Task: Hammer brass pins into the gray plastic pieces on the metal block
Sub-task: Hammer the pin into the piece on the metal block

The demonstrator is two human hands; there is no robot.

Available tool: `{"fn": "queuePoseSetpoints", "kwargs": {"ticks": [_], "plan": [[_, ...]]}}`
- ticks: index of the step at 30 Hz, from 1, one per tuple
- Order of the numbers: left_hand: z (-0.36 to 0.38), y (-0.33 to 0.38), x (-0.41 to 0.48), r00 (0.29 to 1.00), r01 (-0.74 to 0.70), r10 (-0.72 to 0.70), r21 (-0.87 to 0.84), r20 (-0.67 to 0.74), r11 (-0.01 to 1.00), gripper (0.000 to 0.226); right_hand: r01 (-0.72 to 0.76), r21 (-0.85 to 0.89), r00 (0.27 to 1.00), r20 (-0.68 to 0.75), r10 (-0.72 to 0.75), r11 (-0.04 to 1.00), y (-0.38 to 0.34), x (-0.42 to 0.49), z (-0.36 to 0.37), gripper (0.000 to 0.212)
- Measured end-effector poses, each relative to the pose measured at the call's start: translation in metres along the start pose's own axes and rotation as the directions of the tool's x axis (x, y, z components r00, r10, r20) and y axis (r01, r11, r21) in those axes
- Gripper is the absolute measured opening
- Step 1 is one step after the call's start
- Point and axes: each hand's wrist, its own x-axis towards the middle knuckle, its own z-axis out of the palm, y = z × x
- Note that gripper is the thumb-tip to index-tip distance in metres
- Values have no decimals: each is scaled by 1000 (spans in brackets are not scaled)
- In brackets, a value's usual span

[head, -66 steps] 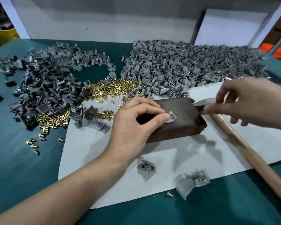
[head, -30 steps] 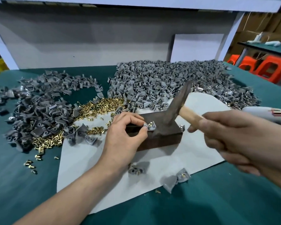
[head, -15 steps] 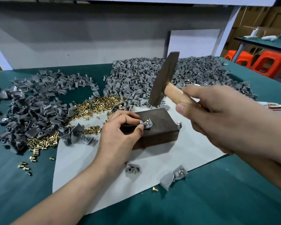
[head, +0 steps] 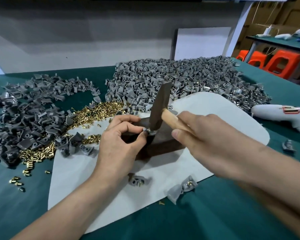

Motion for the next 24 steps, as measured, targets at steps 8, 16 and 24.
{"fn": "queuePoseSetpoints", "kwargs": {"ticks": [8,16,24], "plan": [[-1,-1,0,1000,31,-31,9,2,999,22,60,89,990,-132,-48,994,-9,-3,-31,29],[0,-2,2,1000,27,-27,1,5,1000,22,44,51,991,-125,-38,998,-5,4,-31,27],[1,-3,2,1000,-8,8,-24,-1,1000,26,51,-25,999,-2,-51,998,-5,8,-10,30]]}}
